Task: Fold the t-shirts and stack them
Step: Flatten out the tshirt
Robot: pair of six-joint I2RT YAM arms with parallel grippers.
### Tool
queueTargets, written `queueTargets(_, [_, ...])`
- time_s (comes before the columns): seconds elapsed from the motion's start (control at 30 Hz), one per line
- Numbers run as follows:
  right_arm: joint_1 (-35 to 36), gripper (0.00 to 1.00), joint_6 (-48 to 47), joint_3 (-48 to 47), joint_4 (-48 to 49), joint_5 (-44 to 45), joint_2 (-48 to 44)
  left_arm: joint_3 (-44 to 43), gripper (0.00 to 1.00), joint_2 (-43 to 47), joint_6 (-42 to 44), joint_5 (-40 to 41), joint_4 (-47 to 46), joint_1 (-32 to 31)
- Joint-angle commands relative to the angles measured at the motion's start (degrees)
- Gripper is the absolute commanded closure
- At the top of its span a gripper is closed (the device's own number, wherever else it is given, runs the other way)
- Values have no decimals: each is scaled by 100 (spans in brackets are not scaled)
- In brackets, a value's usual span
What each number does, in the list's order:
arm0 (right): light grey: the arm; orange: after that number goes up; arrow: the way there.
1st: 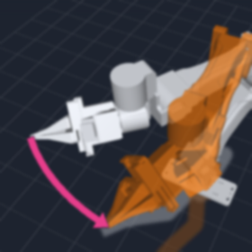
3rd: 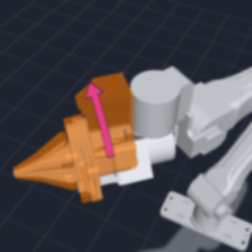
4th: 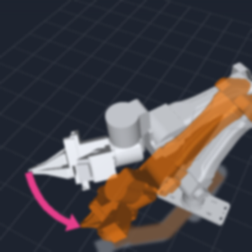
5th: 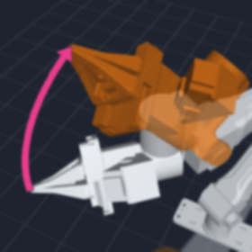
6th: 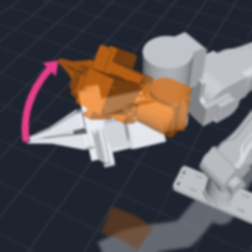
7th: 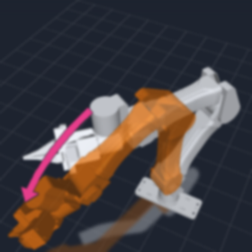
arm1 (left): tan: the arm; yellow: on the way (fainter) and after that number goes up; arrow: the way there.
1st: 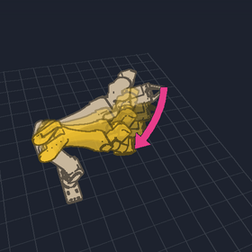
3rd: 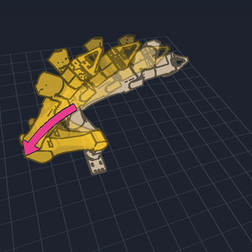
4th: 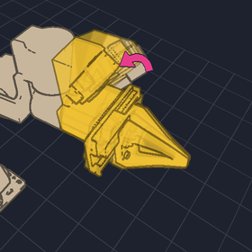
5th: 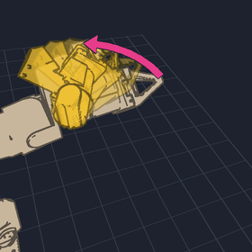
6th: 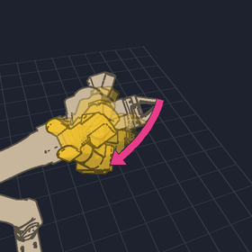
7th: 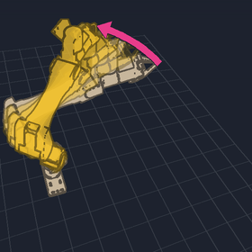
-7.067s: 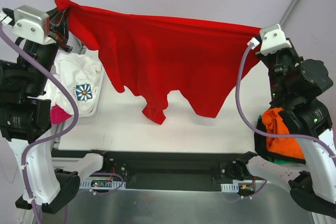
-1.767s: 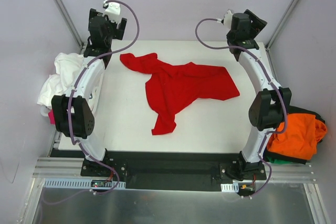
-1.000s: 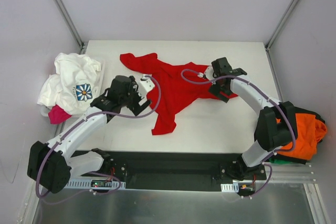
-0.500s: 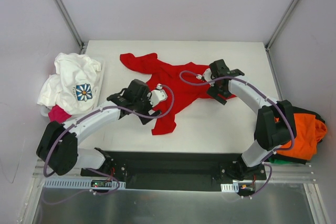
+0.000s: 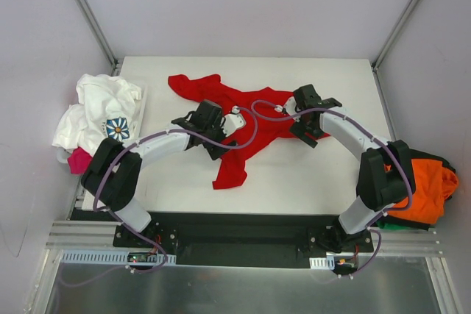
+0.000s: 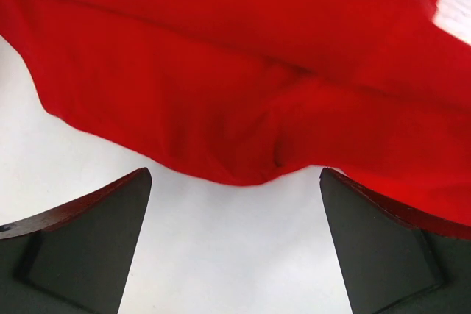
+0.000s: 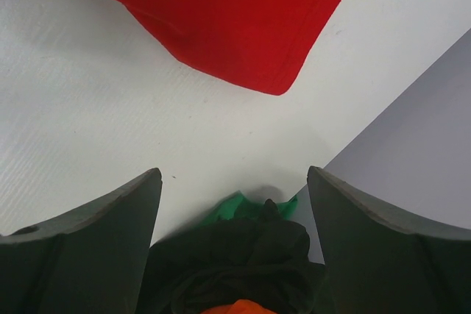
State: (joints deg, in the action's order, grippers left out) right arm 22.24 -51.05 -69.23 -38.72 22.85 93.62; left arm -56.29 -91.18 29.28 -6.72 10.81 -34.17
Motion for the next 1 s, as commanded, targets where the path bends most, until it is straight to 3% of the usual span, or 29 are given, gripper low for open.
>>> queueTargets(0.0, [26,17,86,85,75,-105,-222,-373,1,-348,61,188,-290,121])
queueTargets(0.47, [123,17,113,156,154,-79,-353,-734,2,-1192,183,1242,-343,227])
queueTargets(0.97, [202,17,86,217,93,88,-485,487,4,-349,658,2201,-483,367])
